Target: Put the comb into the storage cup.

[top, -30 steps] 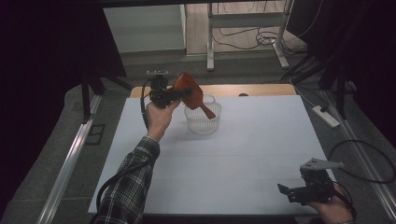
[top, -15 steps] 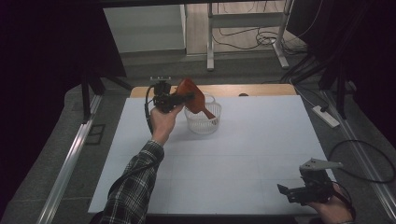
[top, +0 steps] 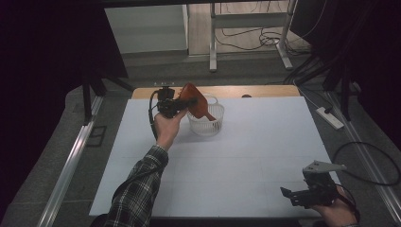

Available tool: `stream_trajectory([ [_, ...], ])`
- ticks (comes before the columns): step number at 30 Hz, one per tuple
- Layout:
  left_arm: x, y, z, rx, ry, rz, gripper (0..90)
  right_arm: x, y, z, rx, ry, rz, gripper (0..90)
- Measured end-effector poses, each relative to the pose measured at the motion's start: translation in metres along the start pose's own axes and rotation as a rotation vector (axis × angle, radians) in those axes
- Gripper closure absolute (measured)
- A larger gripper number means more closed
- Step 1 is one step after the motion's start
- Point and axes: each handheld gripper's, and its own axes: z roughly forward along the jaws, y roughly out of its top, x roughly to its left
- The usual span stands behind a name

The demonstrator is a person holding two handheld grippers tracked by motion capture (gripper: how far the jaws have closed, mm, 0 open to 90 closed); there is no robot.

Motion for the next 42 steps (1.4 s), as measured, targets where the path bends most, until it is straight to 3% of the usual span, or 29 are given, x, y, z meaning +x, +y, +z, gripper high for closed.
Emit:
stream_trajectory([
  [21, 0.022, -0.018, -0.002, -0.048, 0.005, -0.117, 47.8, 0.001, 0.001, 0.001, 0.006, 0.001, -0.003, 1.0],
  [28, 0.023, -0.019, -0.002, -0.050, 0.022, -0.114, 43.9, 0.001, 0.001, 0.001, 0.009, 0.000, -0.005, 1.0],
  [35, 0.026, -0.018, -0.002, -0.046, 0.004, -0.116, 39.5, 0.000, 0.000, 0.001, 0.002, -0.002, -0.004, 1.0],
  [42, 0.025, -0.016, -0.002, -0.028, 0.011, -0.087, 35.7, 0.001, 0.000, 0.000, 0.002, -0.002, -0.006, 0.9],
])
